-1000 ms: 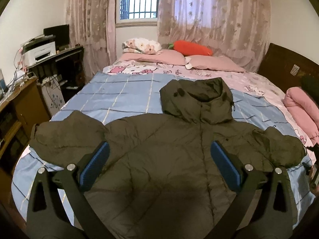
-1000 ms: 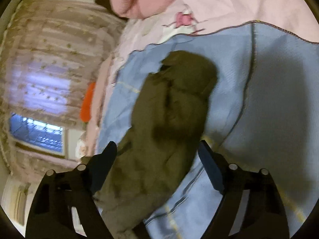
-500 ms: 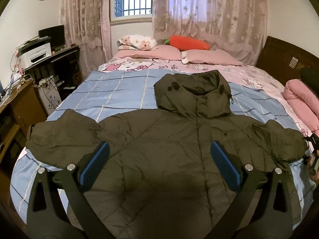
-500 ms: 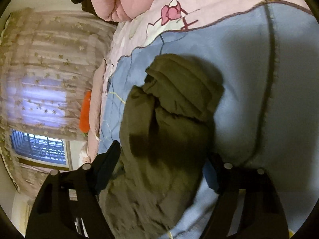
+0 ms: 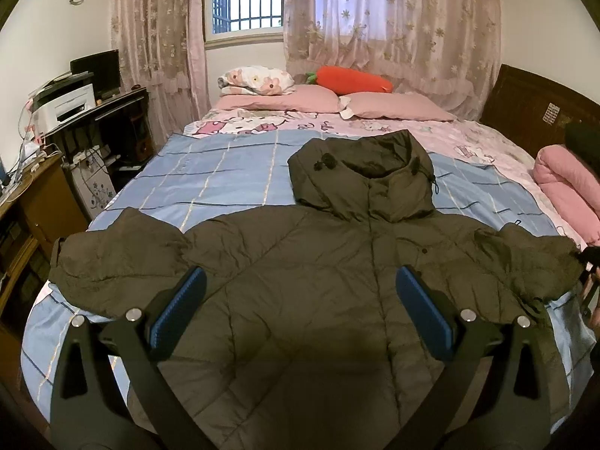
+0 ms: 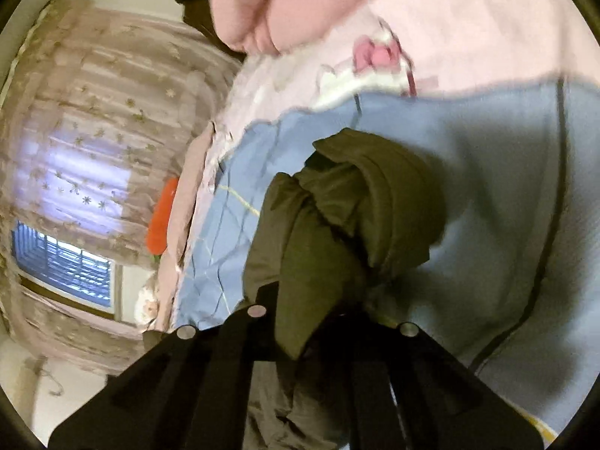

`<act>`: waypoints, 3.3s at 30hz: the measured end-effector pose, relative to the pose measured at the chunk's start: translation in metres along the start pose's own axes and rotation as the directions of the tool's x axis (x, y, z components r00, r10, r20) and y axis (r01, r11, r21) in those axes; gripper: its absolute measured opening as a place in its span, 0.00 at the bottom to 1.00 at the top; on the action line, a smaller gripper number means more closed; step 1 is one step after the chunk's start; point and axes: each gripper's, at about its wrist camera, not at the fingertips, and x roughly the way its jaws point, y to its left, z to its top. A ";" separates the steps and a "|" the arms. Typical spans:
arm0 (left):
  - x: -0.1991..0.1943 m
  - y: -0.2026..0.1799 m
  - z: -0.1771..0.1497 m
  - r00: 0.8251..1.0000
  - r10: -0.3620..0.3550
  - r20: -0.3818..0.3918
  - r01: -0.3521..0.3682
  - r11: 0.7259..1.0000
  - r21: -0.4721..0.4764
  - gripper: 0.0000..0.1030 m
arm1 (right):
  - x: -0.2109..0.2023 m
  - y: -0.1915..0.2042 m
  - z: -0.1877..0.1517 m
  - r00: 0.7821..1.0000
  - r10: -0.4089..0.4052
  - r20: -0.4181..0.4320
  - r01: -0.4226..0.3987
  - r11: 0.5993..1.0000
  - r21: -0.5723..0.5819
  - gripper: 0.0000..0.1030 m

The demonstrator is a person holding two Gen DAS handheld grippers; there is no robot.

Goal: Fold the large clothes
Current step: 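Lift the sleeve with the right tool and lay it across the jacket body, then move the left tool to the other sleeve of the jacket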

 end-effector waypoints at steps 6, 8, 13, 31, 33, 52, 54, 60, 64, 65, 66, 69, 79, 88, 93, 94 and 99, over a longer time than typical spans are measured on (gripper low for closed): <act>-0.005 0.014 0.002 1.000 -0.016 0.003 0.016 0.999 -0.030 0.98 | -0.035 0.029 0.022 0.994 -0.014 0.110 0.017 0.999 -0.032 0.04; -0.009 0.018 0.003 1.000 -0.019 0.009 0.020 0.999 -0.043 0.98 | -0.046 0.040 0.030 0.990 -0.024 0.136 0.031 0.998 -0.053 0.04; -0.017 0.031 0.006 1.000 -0.023 0.022 0.024 0.998 -0.066 0.98 | -0.053 0.068 0.030 0.986 -0.056 0.158 0.075 0.990 -0.118 0.04; -0.048 0.076 0.014 0.997 -0.049 0.063 0.057 0.990 -0.132 0.98 | -0.069 0.271 -0.098 0.948 -0.113 0.298 0.287 0.711 -0.642 0.04; -0.052 0.082 0.014 0.997 -0.047 0.068 0.055 0.989 -0.136 0.98 | -0.072 0.286 -0.112 0.949 -0.106 0.297 0.286 0.688 -0.668 0.04; -0.080 0.151 0.012 0.997 -0.030 0.075 0.044 0.980 -0.192 0.98 | -0.037 0.396 -0.327 0.976 -0.081 0.202 0.217 0.370 -0.903 0.04; -0.081 0.160 0.012 0.997 -0.025 0.070 0.039 0.979 -0.199 0.98 | -0.031 0.400 -0.346 0.980 -0.081 0.183 0.199 0.355 -0.913 0.04; -0.077 0.187 0.007 0.999 0.002 0.049 0.009 0.973 -0.229 0.98 | -0.004 0.401 -0.407 0.988 -0.115 0.106 0.139 0.335 -0.932 0.04; -0.071 0.207 0.002 0.999 0.041 0.025 -0.034 0.969 -0.243 0.98 | 0.019 0.393 -0.439 0.987 -0.148 0.068 0.113 0.328 -0.938 0.04; -0.071 0.211 0.001 0.999 0.048 0.023 -0.041 0.968 -0.249 0.98 | 0.023 0.390 -0.447 0.986 -0.155 0.058 0.107 0.330 -0.938 0.04; -0.071 0.214 0.000 0.998 0.053 0.020 -0.046 0.966 -0.254 0.98 | 0.028 0.386 -0.454 0.986 -0.163 0.045 0.099 0.336 -0.937 0.04; -0.069 0.229 -0.002 0.998 0.066 0.009 -0.061 0.959 -0.278 0.98 | 0.047 0.376 -0.470 0.980 -0.198 -0.001 0.072 0.361 -0.930 0.04; -0.059 0.256 -0.009 0.996 0.090 -0.024 -0.093 0.941 -0.327 0.98 | 0.095 0.338 -0.528 0.935 -0.331 -0.124 0.025 0.411 -0.911 0.19; -0.053 0.267 -0.012 0.997 0.074 -0.031 -0.081 0.925 -0.372 0.98 | 0.089 0.326 -0.552 0.872 -0.282 -0.401 -0.215 0.516 -0.829 0.94; -0.046 0.283 -0.019 1.000 0.008 -0.023 -0.018 0.883 -0.469 0.98 | 0.025 0.332 -0.564 0.857 -0.184 -0.482 -0.345 0.489 -0.801 0.94; -0.045 0.284 -0.019 1.000 0.013 -0.024 -0.023 0.882 -0.471 0.98 | -0.002 0.332 -0.561 0.873 -0.133 -0.469 -0.362 0.468 -0.806 0.94; -0.044 0.288 -0.023 0.999 0.050 -0.012 -0.050 0.888 -0.456 0.98 | -0.103 0.329 -0.545 0.962 -0.072 -0.264 -0.231 0.305 -0.924 0.94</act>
